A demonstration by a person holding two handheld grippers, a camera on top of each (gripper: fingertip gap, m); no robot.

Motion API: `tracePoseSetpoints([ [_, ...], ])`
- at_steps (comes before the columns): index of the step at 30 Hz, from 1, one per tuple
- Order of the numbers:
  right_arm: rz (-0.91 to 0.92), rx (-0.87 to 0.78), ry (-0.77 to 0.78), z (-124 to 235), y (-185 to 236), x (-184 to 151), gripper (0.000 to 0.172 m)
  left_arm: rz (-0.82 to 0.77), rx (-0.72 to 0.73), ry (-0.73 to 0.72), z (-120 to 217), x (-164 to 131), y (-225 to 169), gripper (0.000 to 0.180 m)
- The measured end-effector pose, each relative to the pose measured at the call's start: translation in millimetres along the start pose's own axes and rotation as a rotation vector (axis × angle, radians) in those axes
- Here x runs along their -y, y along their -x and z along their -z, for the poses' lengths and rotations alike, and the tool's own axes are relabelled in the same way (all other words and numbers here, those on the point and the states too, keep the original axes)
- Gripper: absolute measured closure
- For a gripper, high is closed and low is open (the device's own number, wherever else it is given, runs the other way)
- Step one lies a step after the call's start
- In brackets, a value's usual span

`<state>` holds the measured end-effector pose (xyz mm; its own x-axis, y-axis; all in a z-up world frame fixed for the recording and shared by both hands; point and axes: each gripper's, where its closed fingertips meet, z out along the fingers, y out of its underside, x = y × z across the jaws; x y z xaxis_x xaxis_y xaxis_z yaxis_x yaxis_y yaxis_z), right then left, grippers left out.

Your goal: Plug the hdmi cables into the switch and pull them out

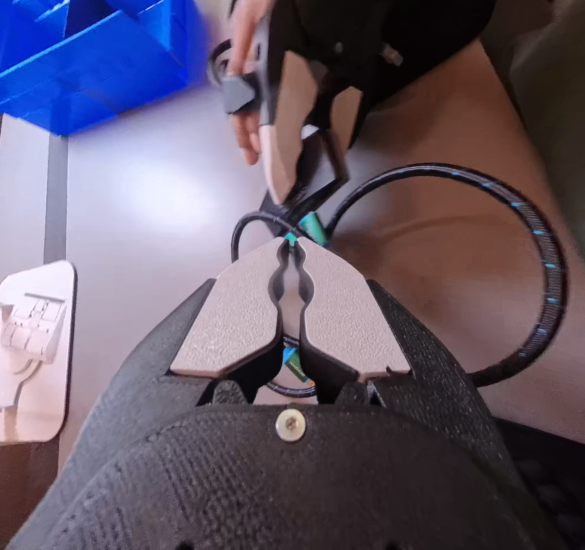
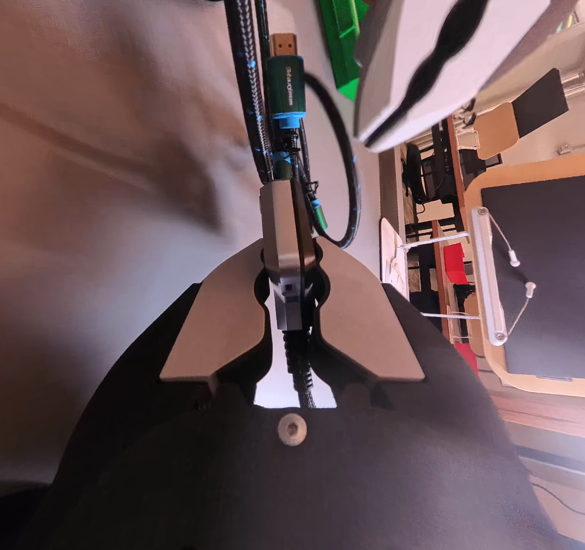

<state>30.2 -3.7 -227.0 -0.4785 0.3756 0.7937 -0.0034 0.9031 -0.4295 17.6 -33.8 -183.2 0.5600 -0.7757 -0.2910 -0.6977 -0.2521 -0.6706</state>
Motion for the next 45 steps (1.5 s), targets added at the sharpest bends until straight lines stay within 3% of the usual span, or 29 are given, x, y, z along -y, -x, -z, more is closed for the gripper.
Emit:
tracePoseSetpoints([
  [1, 0.010, 0.001, 0.008, -0.9, 1.2, -0.3, 0.148, 0.033, 0.030, 0.011, -0.3, -7.7, 11.4, 0.175],
  [6, 0.036, 0.017, 0.026, -3.0, 5.9, -0.9, 0.148, 0.253, 0.042, 0.125, -7.8, -68.5, 48.8, 0.162],
  [9, 0.038, 0.016, 0.031, -3.2, 5.7, -1.2, 0.148, 0.397, -0.015, 0.208, -15.8, -95.7, 46.8, 0.150],
  [13, 0.040, 0.010, 0.039, -3.5, 5.1, -1.9, 0.148, 0.375, 0.043, 0.351, -32.4, -121.3, 42.3, 0.144],
  [15, 0.041, 0.009, 0.040, -3.2, 5.1, -1.6, 0.148, 0.324, 0.116, 0.391, -40.0, -129.7, 47.7, 0.155],
  [18, 0.039, 0.005, 0.049, -2.3, 4.5, -3.4, 0.148, 0.258, 0.140, 0.388, -37.6, -123.2, 50.4, 0.163],
  [21, 0.027, -0.008, 0.055, -0.8, 1.5, -7.3, 0.148, 0.241, 0.087, 0.261, -18.5, -94.5, 48.4, 0.168],
  [25, -0.023, -0.004, 0.029, 0.7, -1.2, -8.4, 0.149, 0.214, -0.099, 0.066, 15.7, -41.3, 20.7, 0.170],
  [29, 0.018, 0.016, 0.028, -2.7, 6.6, -2.1, 0.149, 0.097, -0.328, 0.053, 14.2, -9.2, -38.0, 0.171],
  [35, 0.060, 0.051, 0.041, -8.0, 20.7, 6.1, 0.148, 0.081, -0.351, 0.294, -19.4, -30.3, -63.9, 0.171],
  [39, 0.017, 0.068, 0.037, -7.7, 20.6, 5.1, 0.148, 0.203, -0.336, 0.378, -18.7, -31.3, -61.7, 0.171],
  [45, 0.002, 0.063, 0.049, -5.2, 19.3, 0.1, 0.148, 0.407, -0.452, 0.399, -18.9, -42.4, -66.9, 0.172],
])
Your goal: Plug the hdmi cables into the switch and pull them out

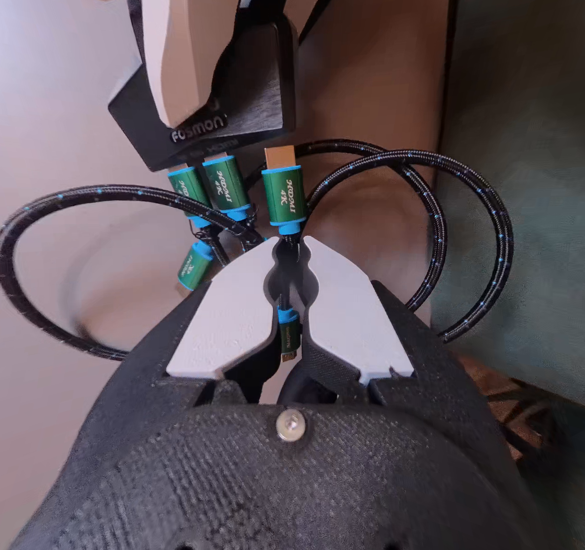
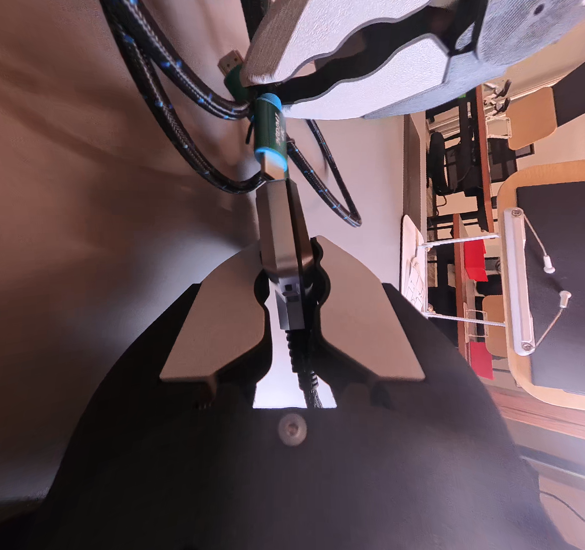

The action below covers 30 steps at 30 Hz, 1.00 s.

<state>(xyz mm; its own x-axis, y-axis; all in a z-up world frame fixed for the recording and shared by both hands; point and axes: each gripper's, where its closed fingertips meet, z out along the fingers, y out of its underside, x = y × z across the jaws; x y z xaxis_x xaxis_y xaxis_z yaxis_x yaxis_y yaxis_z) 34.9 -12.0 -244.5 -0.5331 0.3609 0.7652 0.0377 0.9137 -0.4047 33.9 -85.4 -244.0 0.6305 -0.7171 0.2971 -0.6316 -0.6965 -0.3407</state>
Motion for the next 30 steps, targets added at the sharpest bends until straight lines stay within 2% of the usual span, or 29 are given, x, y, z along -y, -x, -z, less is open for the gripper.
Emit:
tracePoseSetpoints([
  [9, 0.066, -0.026, 0.012, 2.2, 3.4, -0.2, 0.148, 0.138, -0.194, -0.064, -8.1, 6.4, -8.0, 0.172],
  [17, 0.043, -0.045, -0.019, 5.4, 1.5, -1.5, 0.148, 0.232, -0.323, -0.297, -0.8, 16.4, -11.2, 0.172],
  [21, 0.049, -0.046, -0.030, 5.0, 2.8, 0.7, 0.148, 0.250, -0.324, -0.445, 7.0, 21.7, -5.3, 0.169],
  [25, 0.056, -0.031, -0.044, 0.7, 7.4, 7.6, 0.148, 0.159, -0.292, -0.359, 0.6, 16.4, -14.2, 0.168],
  [30, 0.049, -0.046, -0.041, 3.2, 4.5, 4.3, 0.148, 0.168, -0.278, -0.269, -0.3, 6.2, -14.7, 0.171],
])
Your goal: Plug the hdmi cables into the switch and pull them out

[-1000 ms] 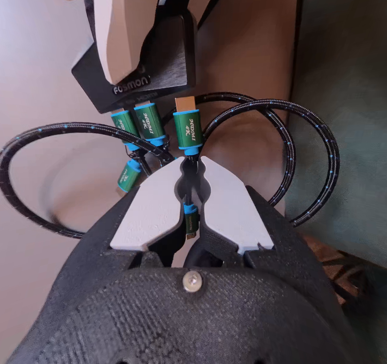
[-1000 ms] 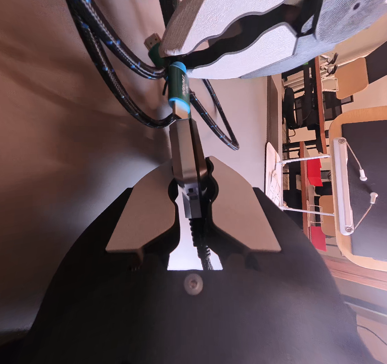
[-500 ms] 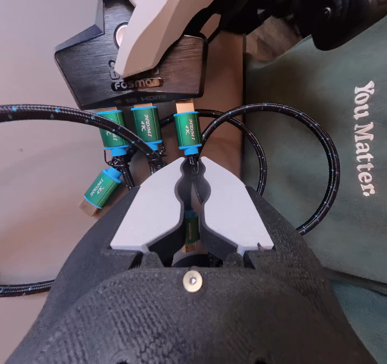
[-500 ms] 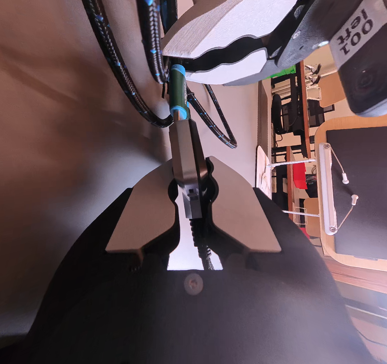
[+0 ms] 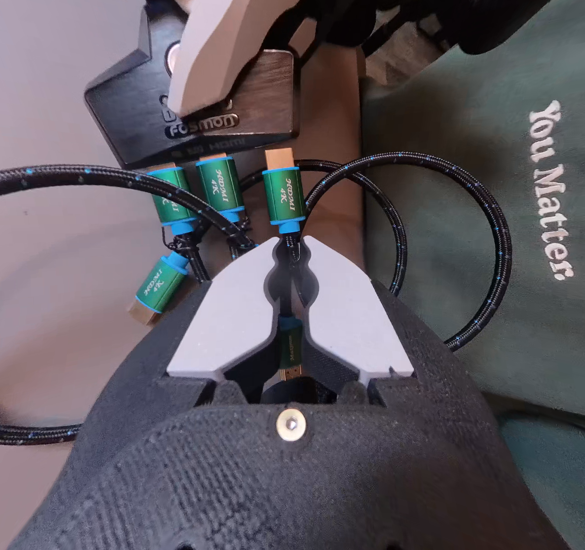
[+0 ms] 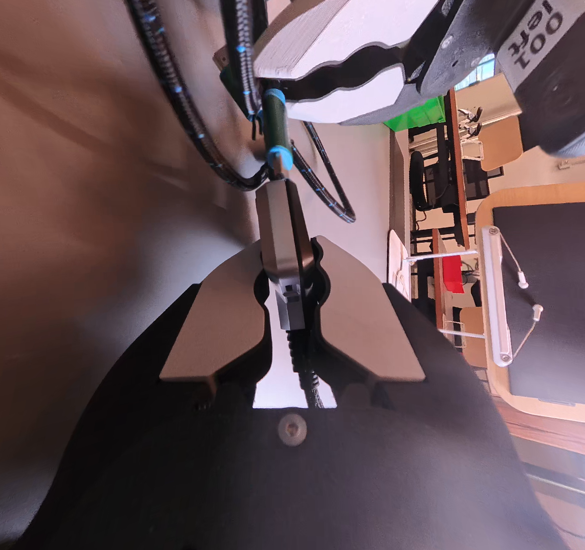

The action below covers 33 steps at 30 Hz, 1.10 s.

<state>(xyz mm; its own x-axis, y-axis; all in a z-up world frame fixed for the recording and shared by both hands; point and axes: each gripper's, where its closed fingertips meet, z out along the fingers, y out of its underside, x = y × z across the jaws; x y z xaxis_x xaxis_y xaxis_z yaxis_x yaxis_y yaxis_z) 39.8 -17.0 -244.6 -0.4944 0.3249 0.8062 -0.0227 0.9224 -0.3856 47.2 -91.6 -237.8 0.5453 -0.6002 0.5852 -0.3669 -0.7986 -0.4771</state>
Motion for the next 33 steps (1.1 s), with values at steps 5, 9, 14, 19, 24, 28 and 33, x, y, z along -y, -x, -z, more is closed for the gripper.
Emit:
tracePoseSetpoints([
  [5, 0.030, -0.006, 0.023, -1.0, 1.5, -1.8, 0.148, 0.051, -0.018, 0.025, -10.8, -1.7, 1.1, 0.171],
  [9, 0.028, -0.020, 0.030, 1.0, -1.4, -3.4, 0.148, 0.055, -0.024, -0.020, -7.4, 2.7, 2.1, 0.172],
  [14, 0.045, -0.022, 0.021, 1.3, -0.6, -1.5, 0.148, 0.052, -0.046, -0.084, -2.1, 4.2, 0.1, 0.172],
  [19, 0.084, -0.019, 0.023, -0.7, 3.4, 1.7, 0.148, 0.065, -0.050, -0.045, -10.0, -4.4, 0.1, 0.172],
  [24, 0.109, -0.033, 0.037, 0.2, 2.3, 1.2, 0.148, 0.097, -0.035, -0.024, -10.7, -5.1, 2.9, 0.172],
  [28, 0.133, -0.043, 0.042, 0.9, 2.4, 2.2, 0.148, 0.125, -0.039, -0.017, -12.1, -6.1, 3.5, 0.172],
  [33, 0.173, -0.056, 0.046, 1.6, 3.4, 4.3, 0.149, 0.156, -0.035, 0.026, -14.3, -8.6, 3.2, 0.173],
])
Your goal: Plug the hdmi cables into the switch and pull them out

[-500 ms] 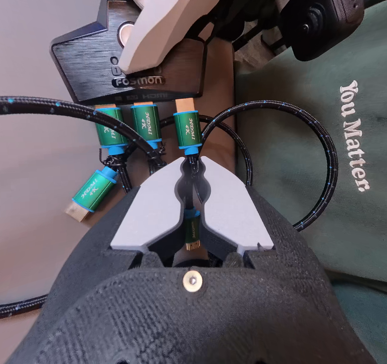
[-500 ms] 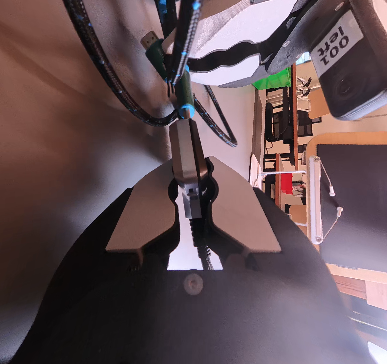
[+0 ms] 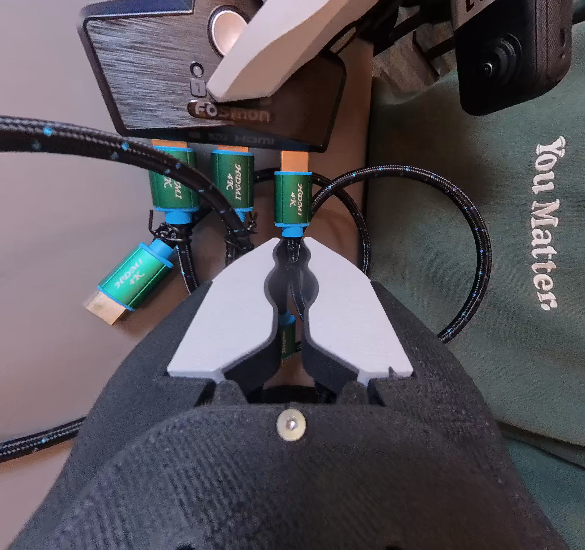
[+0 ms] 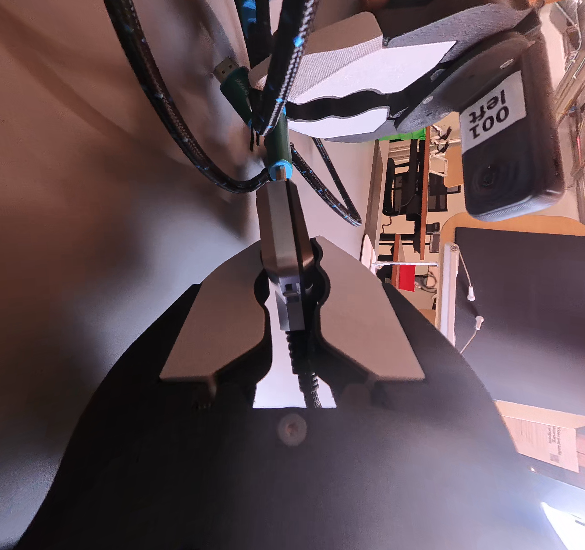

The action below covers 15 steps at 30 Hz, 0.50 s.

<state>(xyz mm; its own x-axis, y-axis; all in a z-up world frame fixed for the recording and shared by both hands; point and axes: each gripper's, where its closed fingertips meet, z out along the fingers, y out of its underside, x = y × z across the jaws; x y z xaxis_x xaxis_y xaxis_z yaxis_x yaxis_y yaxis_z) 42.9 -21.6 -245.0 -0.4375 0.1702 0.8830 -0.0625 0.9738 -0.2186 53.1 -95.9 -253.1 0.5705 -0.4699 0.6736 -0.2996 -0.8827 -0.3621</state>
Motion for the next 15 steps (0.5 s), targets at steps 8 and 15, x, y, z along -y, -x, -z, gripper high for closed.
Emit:
tracePoseSetpoints([
  [8, 0.034, -0.013, 0.000, 1.4, 1.6, 1.7, 0.149, 0.076, 0.013, 0.024, 1.3, -0.1, 1.6, 0.173],
  [15, -0.012, -0.007, 0.009, 1.6, -0.6, -4.6, 0.148, 0.084, 0.085, -0.089, 1.9, 7.6, 4.1, 0.172],
])
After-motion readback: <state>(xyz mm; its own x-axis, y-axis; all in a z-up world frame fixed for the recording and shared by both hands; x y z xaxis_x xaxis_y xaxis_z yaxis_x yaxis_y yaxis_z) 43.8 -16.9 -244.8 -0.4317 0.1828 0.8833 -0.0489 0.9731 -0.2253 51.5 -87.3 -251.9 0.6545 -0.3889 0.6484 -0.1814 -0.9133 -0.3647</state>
